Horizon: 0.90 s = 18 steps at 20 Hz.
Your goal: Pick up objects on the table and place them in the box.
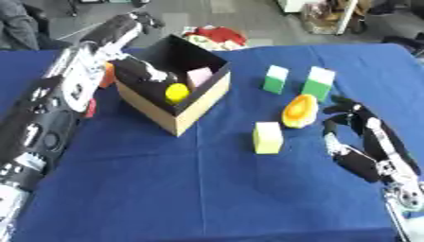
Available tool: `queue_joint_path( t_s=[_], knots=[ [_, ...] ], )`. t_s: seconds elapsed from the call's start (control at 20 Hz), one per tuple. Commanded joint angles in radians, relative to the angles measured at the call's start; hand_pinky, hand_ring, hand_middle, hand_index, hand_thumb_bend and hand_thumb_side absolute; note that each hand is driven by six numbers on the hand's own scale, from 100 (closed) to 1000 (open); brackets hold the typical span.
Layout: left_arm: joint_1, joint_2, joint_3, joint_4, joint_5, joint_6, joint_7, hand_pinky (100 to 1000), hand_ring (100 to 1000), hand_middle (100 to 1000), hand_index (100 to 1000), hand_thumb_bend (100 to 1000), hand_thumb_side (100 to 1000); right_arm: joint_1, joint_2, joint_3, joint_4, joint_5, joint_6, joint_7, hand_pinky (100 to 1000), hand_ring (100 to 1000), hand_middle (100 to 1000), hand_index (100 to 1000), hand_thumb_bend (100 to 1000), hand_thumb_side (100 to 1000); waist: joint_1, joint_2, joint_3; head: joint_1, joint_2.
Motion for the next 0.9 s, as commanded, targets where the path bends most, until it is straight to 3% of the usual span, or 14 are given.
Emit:
queue_joint_path(
  t_s=[0.05,0.15,0.35,0.65,0.7,0.75,0.9],
  knots=[
    [-0.007,0.110,0.018,-0.097,0.107,-0.015,-0.112,818,742,742,860,639,374,-0.006,-0.018,-0.009,-0.010,0.004,0.000,-0.006,815,664,703,899,100,196,0.002,-0.005,0.004,-0.006,0.004],
    [0.008,0.167,0.025,-0.115,0.124,-0.028,-0.215,814,732,725,844,560,281,-0.004,-0.021,-0.011,-0.010,0.005,0.001,-0.008,815,664,703,900,100,196,0.005,-0.007,0.008,-0.009,0.004],
    [0.053,0.230,0.042,-0.068,0.081,-0.032,-0.356,811,731,721,834,500,190,-0.001,-0.024,-0.013,-0.009,0.008,0.001,-0.011,815,664,703,900,100,197,0.010,-0.009,0.013,-0.015,0.004],
    [0.093,0.238,0.060,0.072,-0.046,-0.039,-0.427,814,735,728,839,501,152,0.000,-0.025,-0.014,-0.009,0.009,0.001,-0.011,815,664,704,900,100,198,0.009,-0.007,0.012,-0.011,0.004],
    [0.095,0.235,0.063,0.096,-0.068,-0.044,-0.436,818,744,737,850,540,100,0.000,-0.025,-0.015,-0.009,0.009,0.001,-0.011,815,664,704,900,100,199,0.009,-0.007,0.011,-0.012,0.004],
    [0.095,0.231,0.065,0.116,-0.088,-0.052,-0.446,818,745,740,852,497,146,0.000,-0.025,-0.015,-0.009,0.009,0.001,-0.011,815,664,704,900,100,198,0.008,-0.007,0.011,-0.012,0.004],
    [0.088,0.219,0.077,0.161,-0.162,-0.061,-0.442,820,750,744,856,488,129,0.000,-0.024,-0.014,-0.009,0.008,0.001,-0.011,815,664,704,900,100,198,0.006,-0.007,0.011,-0.009,0.004]
  ],
)
